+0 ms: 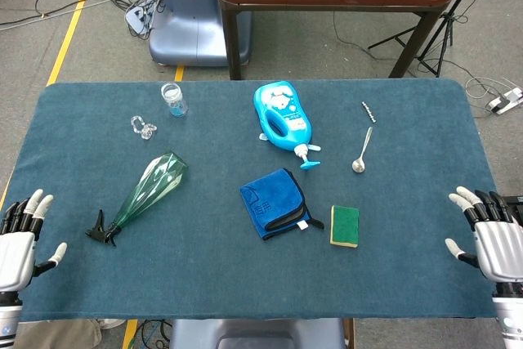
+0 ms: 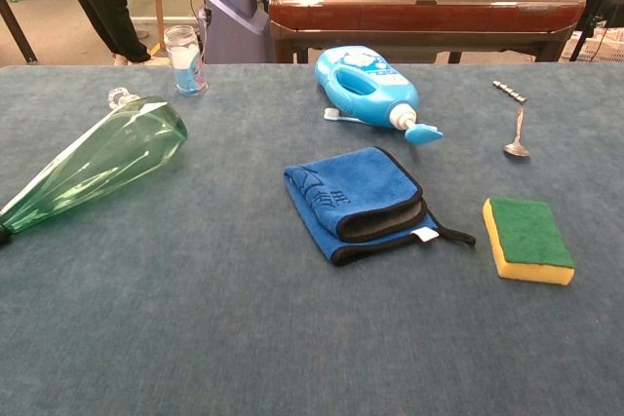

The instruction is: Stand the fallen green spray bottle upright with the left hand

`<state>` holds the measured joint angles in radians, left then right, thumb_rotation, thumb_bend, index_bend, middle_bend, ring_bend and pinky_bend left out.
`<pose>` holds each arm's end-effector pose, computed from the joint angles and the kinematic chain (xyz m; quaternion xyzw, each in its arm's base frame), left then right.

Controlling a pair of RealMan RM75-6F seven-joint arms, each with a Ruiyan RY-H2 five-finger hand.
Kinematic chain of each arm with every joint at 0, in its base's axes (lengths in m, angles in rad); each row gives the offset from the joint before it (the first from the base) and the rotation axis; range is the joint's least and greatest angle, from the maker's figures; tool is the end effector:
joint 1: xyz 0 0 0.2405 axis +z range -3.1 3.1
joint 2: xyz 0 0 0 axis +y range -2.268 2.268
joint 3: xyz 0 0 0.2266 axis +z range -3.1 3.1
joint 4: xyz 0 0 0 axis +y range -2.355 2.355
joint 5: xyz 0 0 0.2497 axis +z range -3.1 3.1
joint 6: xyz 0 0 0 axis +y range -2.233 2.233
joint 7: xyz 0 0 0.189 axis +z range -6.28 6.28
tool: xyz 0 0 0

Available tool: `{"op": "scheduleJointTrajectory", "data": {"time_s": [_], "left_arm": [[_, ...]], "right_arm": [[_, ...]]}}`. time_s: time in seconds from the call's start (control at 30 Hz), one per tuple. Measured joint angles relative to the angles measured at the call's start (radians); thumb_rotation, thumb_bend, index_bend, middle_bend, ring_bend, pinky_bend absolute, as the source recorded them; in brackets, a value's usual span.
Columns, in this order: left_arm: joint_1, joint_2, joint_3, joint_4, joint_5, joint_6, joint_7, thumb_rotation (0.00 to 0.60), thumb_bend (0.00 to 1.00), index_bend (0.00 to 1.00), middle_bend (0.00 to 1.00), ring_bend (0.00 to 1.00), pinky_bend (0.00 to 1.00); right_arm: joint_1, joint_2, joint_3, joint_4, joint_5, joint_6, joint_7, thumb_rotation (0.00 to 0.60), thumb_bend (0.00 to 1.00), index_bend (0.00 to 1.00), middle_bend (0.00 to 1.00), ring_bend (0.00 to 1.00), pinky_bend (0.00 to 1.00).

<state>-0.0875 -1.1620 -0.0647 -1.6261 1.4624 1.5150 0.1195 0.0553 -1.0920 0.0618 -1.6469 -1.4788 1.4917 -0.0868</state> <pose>-0.2931 0.2306 0.1051 -0.5868 -0.3655 -0.3772 0.6162 -0.3034 -0.2207 0.1189 0.5937 -0.3723 0.3596 0.6161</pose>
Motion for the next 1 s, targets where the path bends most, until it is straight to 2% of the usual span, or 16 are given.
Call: {"op": "scheduleJointTrajectory", "data": {"time_s": [0.57,0.8,1.0], "left_arm": [[-0.031,0.010,0.002,-0.007,0.035,-0.039,-0.050,0.600,0.31,0.00,0.00,0.00,0.00],[-0.079,0.021,0.006,-0.007,0.084,-0.086,-0.062,0.600,0.30,0.01,0.00,0.00,0.00],[-0.143,0.042,0.018,-0.002,0.168,-0.141,-0.114,0.600,0.30,0.08,0.00,0.00,0.00]], "right_arm": [[-0.005,0.012,0.009,-0.005,-0.004,0.016,0.006,0.600,0.17,0.21,0.16,0.09,0.09],[-0.008,0.016,0.007,-0.011,-0.005,0.018,0.005,0.600,0.17,0.21,0.16,0.09,0.09],[-0.010,0.021,0.006,-0.016,-0.005,0.018,0.002,0.600,0.17,0.21,0.16,0.09,0.09]]}}
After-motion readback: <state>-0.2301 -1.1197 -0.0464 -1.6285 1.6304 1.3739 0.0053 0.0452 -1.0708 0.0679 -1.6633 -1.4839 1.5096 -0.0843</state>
